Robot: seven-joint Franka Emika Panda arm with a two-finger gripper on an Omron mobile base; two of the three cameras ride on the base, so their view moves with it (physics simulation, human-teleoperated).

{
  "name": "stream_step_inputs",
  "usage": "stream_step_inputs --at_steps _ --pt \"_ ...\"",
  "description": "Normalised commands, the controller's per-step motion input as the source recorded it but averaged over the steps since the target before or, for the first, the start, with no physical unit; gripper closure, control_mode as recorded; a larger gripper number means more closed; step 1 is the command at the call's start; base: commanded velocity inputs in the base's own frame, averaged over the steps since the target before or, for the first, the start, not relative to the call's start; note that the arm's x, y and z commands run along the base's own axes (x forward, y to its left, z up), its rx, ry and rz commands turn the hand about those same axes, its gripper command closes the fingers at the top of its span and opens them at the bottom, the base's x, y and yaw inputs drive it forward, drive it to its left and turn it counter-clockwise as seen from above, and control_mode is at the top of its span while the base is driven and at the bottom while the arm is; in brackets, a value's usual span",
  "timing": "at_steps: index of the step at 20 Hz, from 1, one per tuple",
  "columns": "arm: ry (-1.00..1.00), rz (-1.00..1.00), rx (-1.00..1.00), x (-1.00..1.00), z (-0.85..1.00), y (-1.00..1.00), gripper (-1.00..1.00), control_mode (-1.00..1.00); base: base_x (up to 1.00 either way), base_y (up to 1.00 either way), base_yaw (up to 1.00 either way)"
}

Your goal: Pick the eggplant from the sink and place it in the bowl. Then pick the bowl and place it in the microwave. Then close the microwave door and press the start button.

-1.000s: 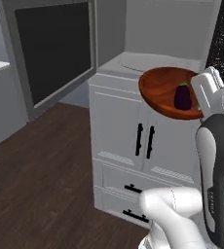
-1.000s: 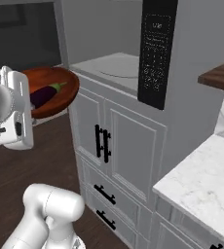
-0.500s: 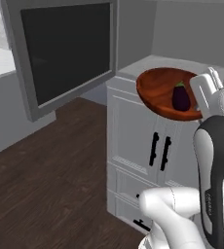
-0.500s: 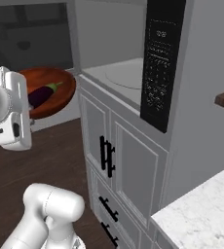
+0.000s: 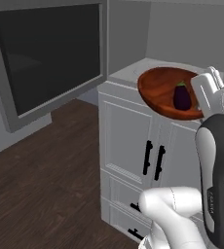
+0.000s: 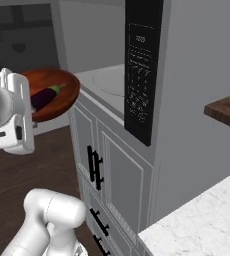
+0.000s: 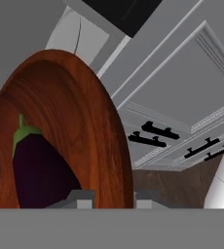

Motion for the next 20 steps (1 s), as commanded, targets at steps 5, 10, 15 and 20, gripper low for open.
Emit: stream_step_inputs --at_steps 5,10,15,20 --pt "-0.03 -0.05 0.00 0.00 0.11 0.00 1.00 -1.00 0.00 0.11 -0.02" --pt "-0.03 -0.28 0.00 0.09 0.18 0.01 1.00 -1.00 0.00 0.00 0.00" --pt "-0.02 -0.13 0.02 0.63 0.04 -0.42 1.00 -1.00 0.00 0.00 0.00" --pt "-0.13 -0.08 0.04 0.59 0.16 -0.45 1.00 -1.00 0.00 0.00 0.00"
